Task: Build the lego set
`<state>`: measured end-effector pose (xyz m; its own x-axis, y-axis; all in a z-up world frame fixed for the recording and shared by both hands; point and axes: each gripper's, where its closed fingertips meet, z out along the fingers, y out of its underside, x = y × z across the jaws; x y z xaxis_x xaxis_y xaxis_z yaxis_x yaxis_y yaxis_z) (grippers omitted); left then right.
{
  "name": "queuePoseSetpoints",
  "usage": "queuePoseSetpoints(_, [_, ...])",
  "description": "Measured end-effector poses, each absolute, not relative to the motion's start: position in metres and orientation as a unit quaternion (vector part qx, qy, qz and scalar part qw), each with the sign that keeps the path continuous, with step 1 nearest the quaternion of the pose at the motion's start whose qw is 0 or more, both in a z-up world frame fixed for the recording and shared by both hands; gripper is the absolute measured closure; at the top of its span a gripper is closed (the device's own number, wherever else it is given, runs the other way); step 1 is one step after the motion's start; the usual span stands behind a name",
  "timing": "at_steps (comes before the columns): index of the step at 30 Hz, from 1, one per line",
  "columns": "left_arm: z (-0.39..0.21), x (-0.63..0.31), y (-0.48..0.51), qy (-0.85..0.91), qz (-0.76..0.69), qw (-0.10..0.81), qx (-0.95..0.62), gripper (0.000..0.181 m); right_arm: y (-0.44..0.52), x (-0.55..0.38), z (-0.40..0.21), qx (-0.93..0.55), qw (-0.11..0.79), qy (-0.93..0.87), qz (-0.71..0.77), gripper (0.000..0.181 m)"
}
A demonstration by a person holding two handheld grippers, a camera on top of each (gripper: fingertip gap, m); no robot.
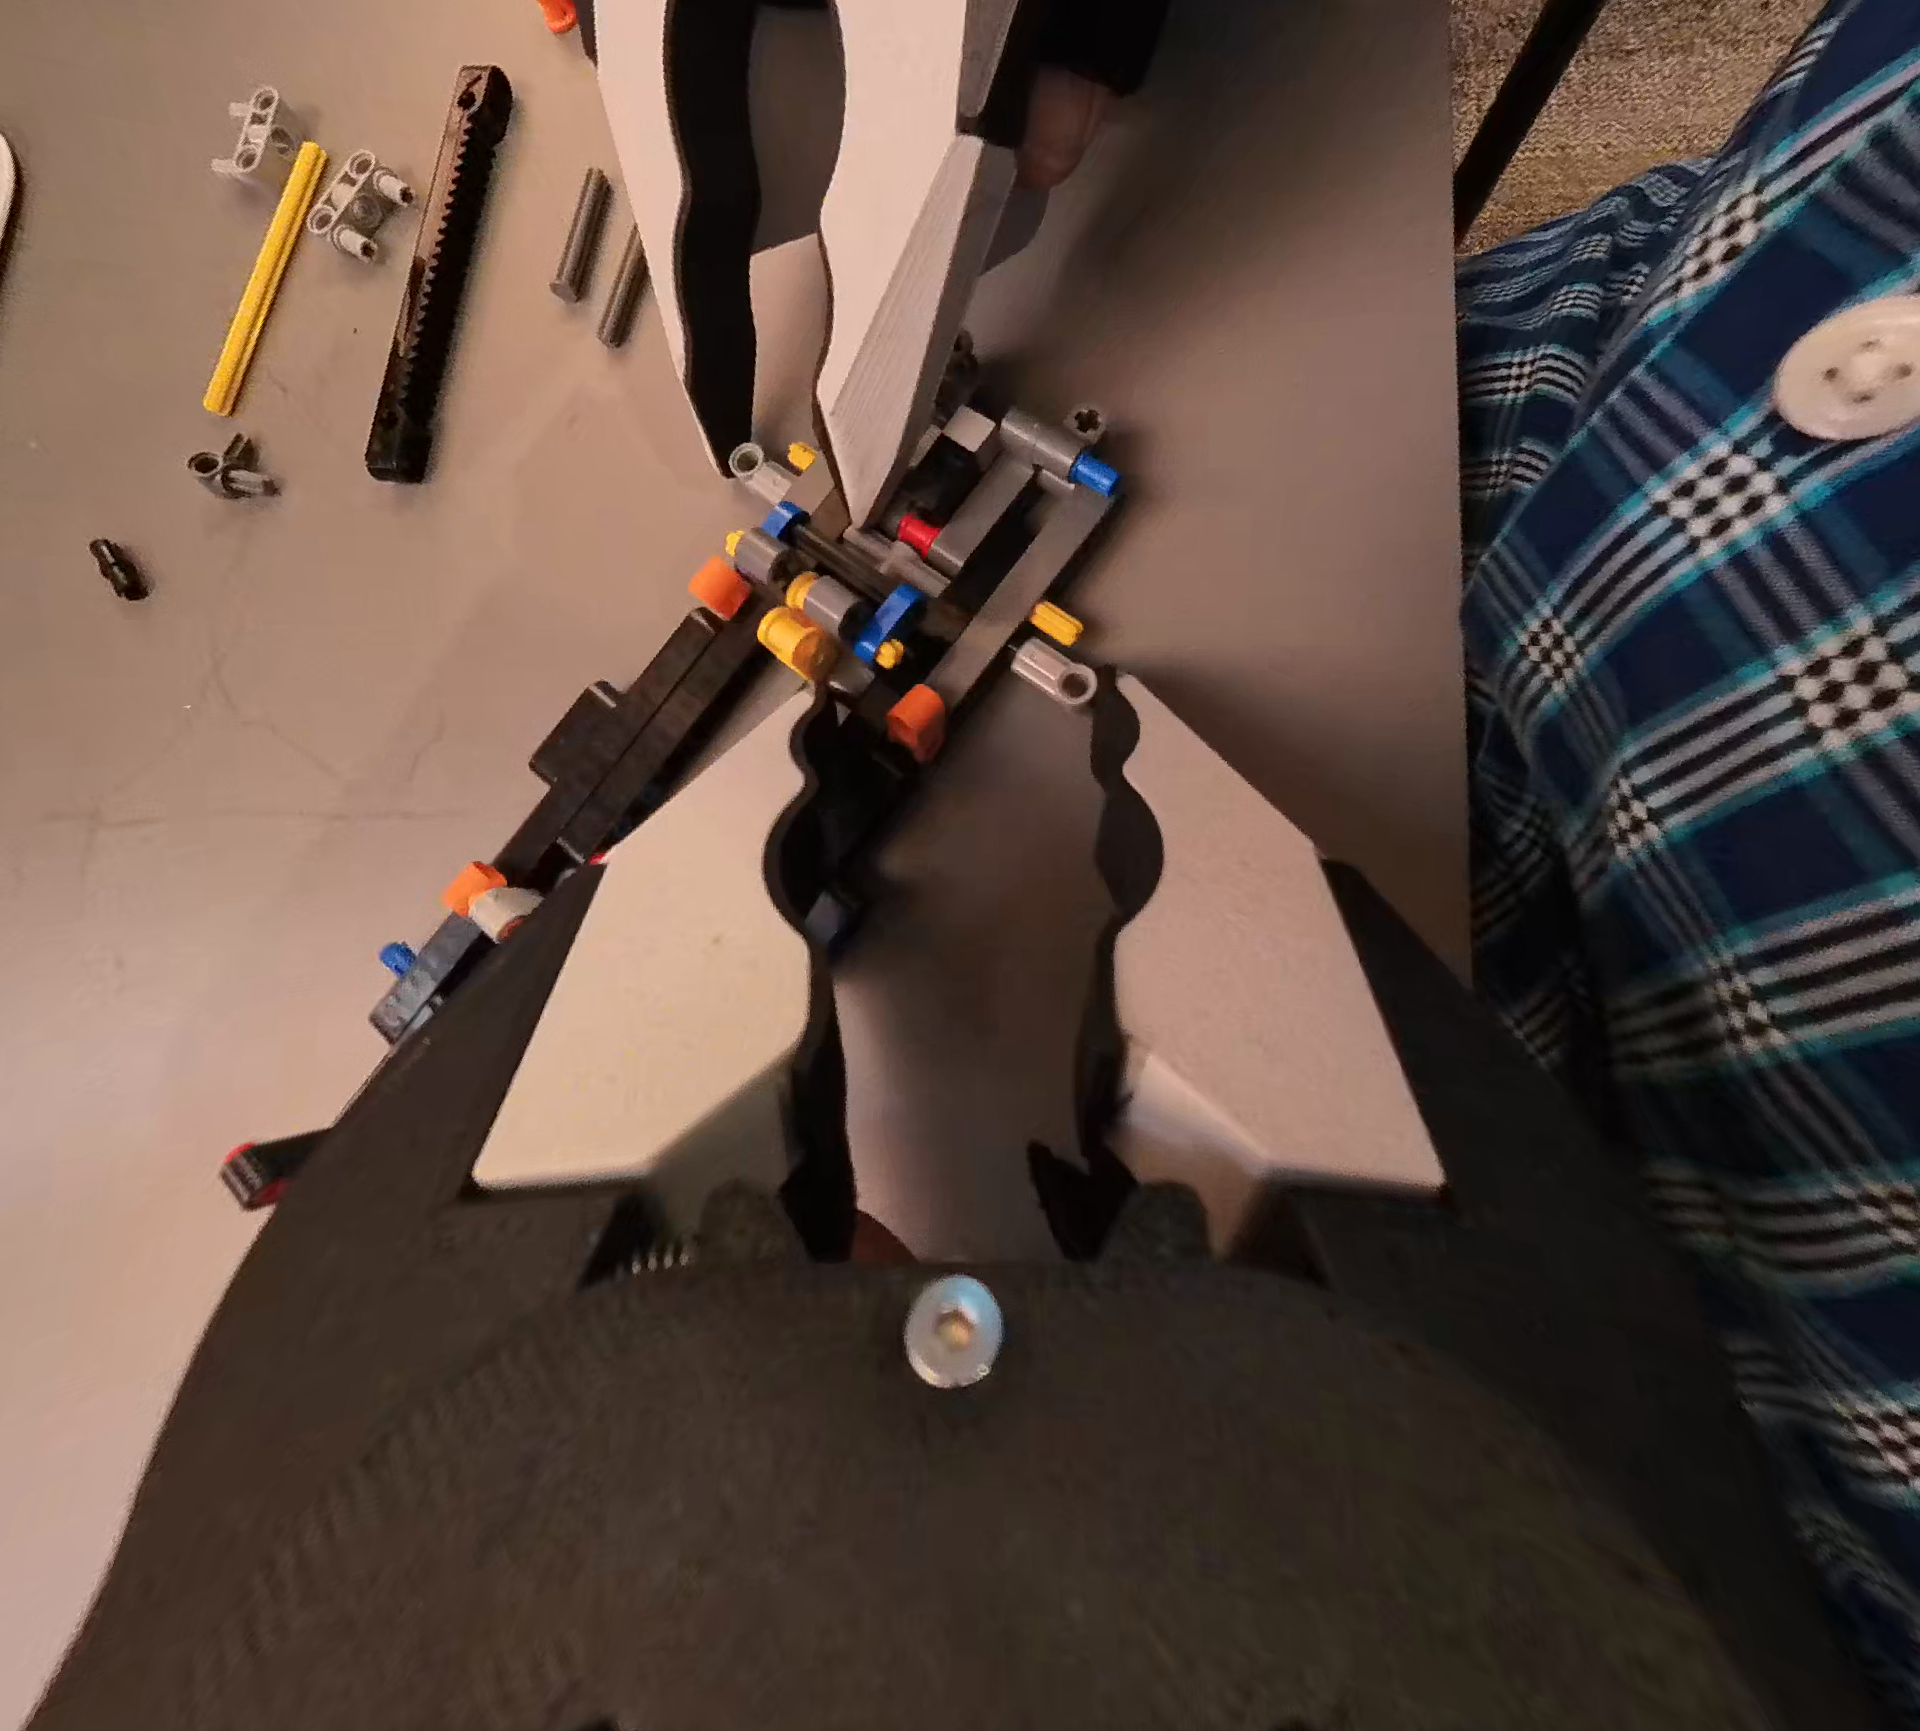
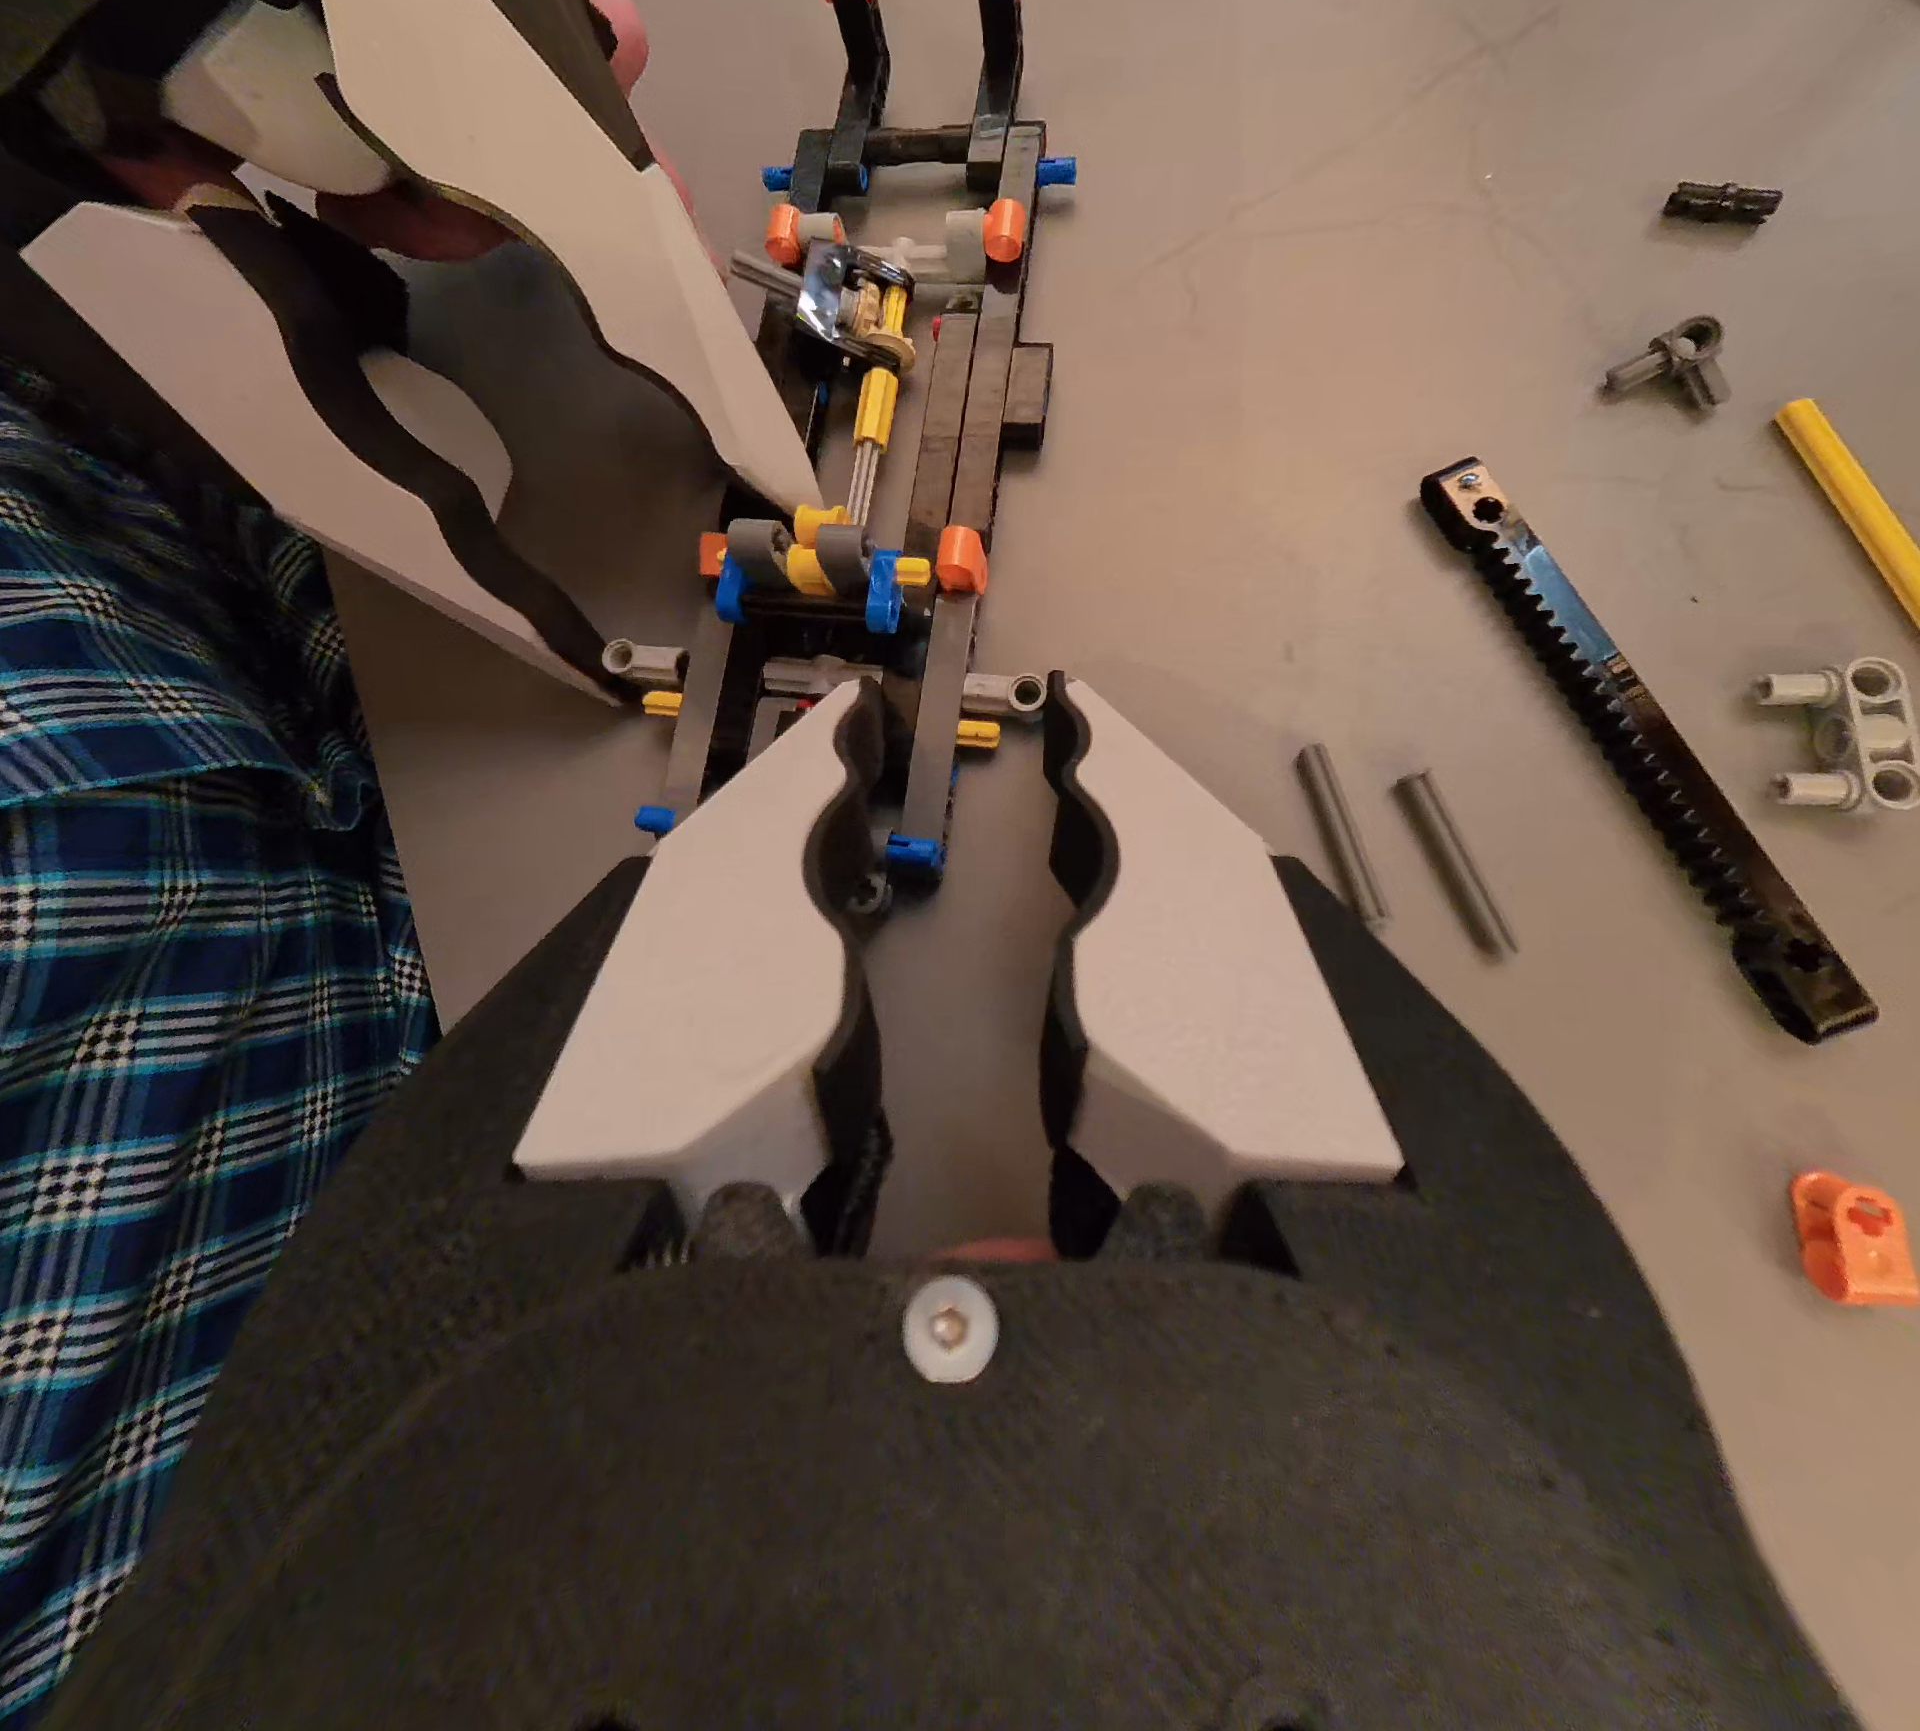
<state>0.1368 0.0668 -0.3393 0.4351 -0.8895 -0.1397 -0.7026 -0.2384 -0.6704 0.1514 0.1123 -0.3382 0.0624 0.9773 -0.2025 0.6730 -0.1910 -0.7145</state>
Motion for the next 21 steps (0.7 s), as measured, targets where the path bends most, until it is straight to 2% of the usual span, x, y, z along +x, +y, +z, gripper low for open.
queuePoseSetpoints(21, [-0.3391,0.1360,0.0686,0.508,-0.130,0.338,-0.782,0.136,0.1127,0.1510,-0.3374,-0.696,0.224,-0.591,0.341,0.152])
